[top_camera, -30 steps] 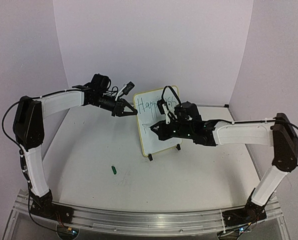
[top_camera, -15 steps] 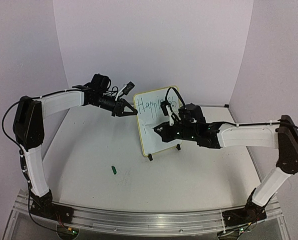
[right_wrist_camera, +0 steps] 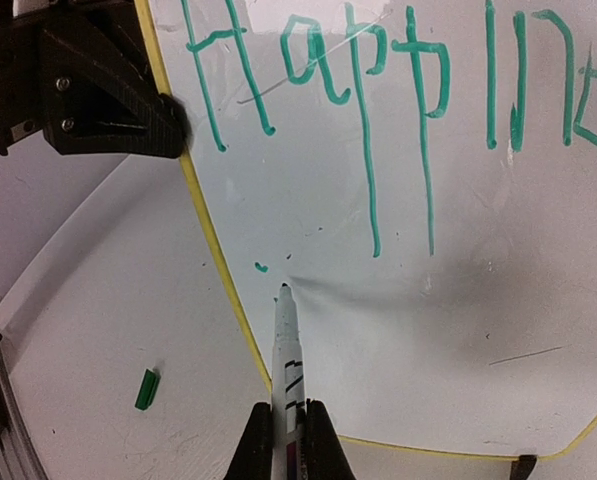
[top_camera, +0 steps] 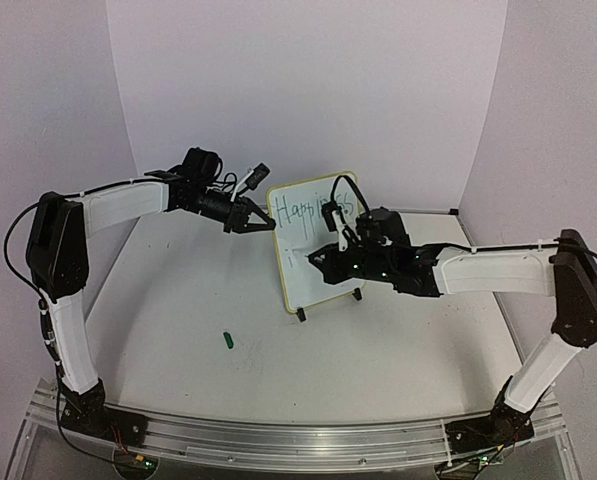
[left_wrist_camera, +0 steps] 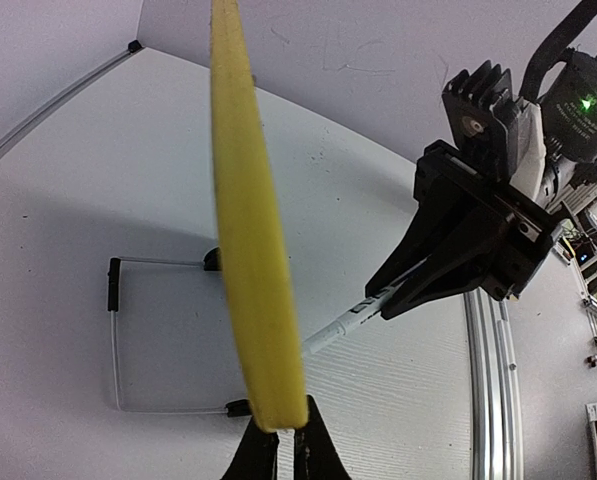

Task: Write a sentence on the whiteboard
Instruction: Write on the whiteboard with the whiteboard marker without the cap.

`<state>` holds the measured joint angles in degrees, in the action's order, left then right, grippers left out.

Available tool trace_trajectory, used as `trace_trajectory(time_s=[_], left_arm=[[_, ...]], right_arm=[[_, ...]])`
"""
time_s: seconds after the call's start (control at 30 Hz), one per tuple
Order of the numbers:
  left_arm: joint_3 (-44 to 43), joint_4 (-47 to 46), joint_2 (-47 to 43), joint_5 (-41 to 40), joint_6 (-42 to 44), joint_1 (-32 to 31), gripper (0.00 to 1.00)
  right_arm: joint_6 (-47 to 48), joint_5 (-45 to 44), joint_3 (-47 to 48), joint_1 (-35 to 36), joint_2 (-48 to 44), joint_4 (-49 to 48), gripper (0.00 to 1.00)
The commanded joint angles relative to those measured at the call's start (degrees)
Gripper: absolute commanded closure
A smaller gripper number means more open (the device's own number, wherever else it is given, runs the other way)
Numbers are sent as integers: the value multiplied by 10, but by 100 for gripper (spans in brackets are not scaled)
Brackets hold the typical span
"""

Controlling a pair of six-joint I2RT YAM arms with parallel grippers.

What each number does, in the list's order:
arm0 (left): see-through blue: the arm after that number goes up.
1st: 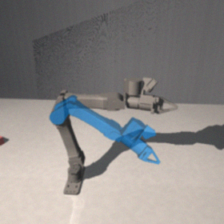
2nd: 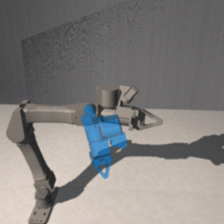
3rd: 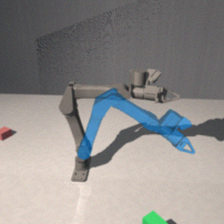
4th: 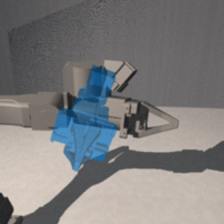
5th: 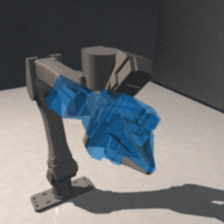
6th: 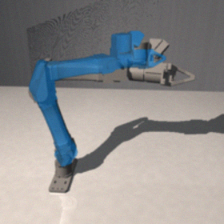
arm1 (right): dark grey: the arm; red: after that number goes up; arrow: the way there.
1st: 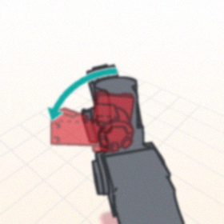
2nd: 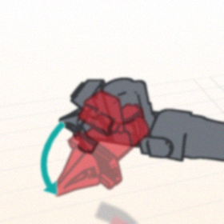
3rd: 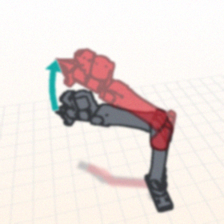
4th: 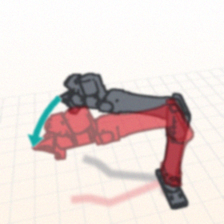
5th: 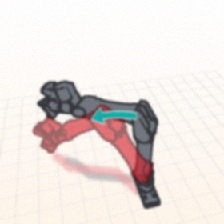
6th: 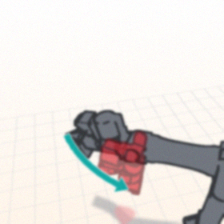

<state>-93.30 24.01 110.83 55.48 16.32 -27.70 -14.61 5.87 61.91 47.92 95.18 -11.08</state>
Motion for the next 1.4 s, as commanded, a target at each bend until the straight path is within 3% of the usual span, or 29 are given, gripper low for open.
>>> trace_trajectory(time_s=[0.0, 1.37], left_arm=[[4, 64, -1, -9, 6, -7, 100], [2, 65, 0, -9, 6, -8, 100]], right_arm=[[4, -12, 25, 0, 17, -6, 100], [-11, 6, 2, 0, 25, 23, 100]])
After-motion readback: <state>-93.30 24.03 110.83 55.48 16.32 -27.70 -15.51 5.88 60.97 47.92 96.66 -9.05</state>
